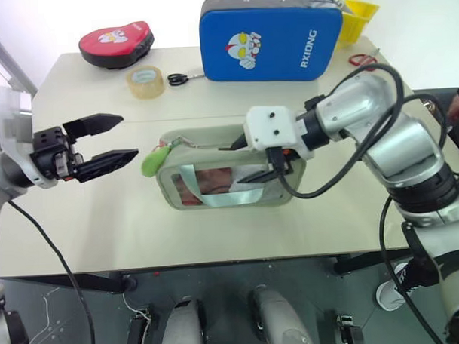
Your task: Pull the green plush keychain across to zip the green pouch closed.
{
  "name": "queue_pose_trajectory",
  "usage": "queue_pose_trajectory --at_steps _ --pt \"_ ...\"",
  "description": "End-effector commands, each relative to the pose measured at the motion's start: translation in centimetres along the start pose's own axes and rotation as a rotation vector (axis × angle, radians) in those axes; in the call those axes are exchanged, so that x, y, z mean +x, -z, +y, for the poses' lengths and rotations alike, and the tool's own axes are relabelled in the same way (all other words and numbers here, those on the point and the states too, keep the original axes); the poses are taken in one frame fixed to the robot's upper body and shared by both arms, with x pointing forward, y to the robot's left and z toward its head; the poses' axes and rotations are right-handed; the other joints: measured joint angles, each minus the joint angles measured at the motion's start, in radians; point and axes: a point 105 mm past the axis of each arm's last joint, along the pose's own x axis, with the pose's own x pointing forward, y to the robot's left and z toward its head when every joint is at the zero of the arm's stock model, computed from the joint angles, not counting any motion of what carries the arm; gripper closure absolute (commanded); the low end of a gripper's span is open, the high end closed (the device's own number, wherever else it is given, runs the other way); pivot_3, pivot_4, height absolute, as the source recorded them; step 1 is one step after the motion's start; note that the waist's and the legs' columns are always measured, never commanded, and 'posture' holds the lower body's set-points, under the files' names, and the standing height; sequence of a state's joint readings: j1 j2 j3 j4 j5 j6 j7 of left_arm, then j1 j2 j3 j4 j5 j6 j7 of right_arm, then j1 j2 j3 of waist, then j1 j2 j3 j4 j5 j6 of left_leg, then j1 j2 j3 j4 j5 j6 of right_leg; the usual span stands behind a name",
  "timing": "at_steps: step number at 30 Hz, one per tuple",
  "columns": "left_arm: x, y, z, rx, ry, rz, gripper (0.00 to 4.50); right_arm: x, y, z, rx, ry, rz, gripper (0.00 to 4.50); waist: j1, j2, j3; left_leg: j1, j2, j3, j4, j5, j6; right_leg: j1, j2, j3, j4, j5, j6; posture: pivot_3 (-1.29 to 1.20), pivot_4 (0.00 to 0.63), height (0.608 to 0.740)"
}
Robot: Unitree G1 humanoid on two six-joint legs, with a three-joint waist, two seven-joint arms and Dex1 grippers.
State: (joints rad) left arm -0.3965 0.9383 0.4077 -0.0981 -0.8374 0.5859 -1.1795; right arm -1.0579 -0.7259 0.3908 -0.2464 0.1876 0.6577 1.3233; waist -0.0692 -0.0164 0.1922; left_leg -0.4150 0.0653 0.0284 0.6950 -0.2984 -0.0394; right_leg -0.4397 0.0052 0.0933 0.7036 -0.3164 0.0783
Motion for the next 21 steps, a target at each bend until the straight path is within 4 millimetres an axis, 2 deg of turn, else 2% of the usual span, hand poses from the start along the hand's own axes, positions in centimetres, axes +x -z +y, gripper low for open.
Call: queue_pose_trajectory --at_steps 1,4,9,17,21 --pt "-0.2 -1.0 -0.2 0.037 0.007 -0.002 0.00 -2.1 -1.4 -0.1 -0.031 0.038 -0.049 0.04 0.000 0.000 0.000 0.000 0.000 0.000 0.000 0.000 0.000 0.000 0.000 0.000 0.000 0.000 0.000 0.00 0.150 0.737" --pt "-0.1 -0.7 -0.3 0.033 0.005 0.000 0.00 -3.2 -2.3 0.2 -0.025 0.038 -0.096 0.04 0.000 0.000 0.000 0.000 0.000 0.000 0.000 0.000 0.000 0.000 0.000 0.000 0.000 0.000 0.000 0.00 0.150 0.737" --pt "-0.1 -0.4 -0.4 0.024 0.000 0.004 0.00 -4.0 -2.8 0.5 -0.028 0.044 -0.135 0.04 0.000 0.000 0.000 0.000 0.000 0.000 0.000 0.000 0.000 0.001 0.000 0.000 0.000 0.000 0.000 0.00 0.150 0.737" --pt "-1.8 0.2 -0.9 0.031 -0.028 0.086 0.00 -4.7 -2.8 0.3 -0.015 0.089 -0.173 0.04 -0.001 0.000 0.000 0.000 0.000 0.000 0.000 0.000 0.000 0.001 0.000 0.000 0.000 0.000 0.000 0.00 0.150 0.737" --pt "-1.7 0.5 -1.4 0.018 -0.030 0.081 0.00 -5.1 -1.7 0.0 0.004 0.124 -0.149 0.04 0.003 0.000 0.000 0.000 0.000 0.000 0.000 0.000 0.000 0.001 0.000 0.000 0.000 0.000 0.000 0.00 0.150 0.737"
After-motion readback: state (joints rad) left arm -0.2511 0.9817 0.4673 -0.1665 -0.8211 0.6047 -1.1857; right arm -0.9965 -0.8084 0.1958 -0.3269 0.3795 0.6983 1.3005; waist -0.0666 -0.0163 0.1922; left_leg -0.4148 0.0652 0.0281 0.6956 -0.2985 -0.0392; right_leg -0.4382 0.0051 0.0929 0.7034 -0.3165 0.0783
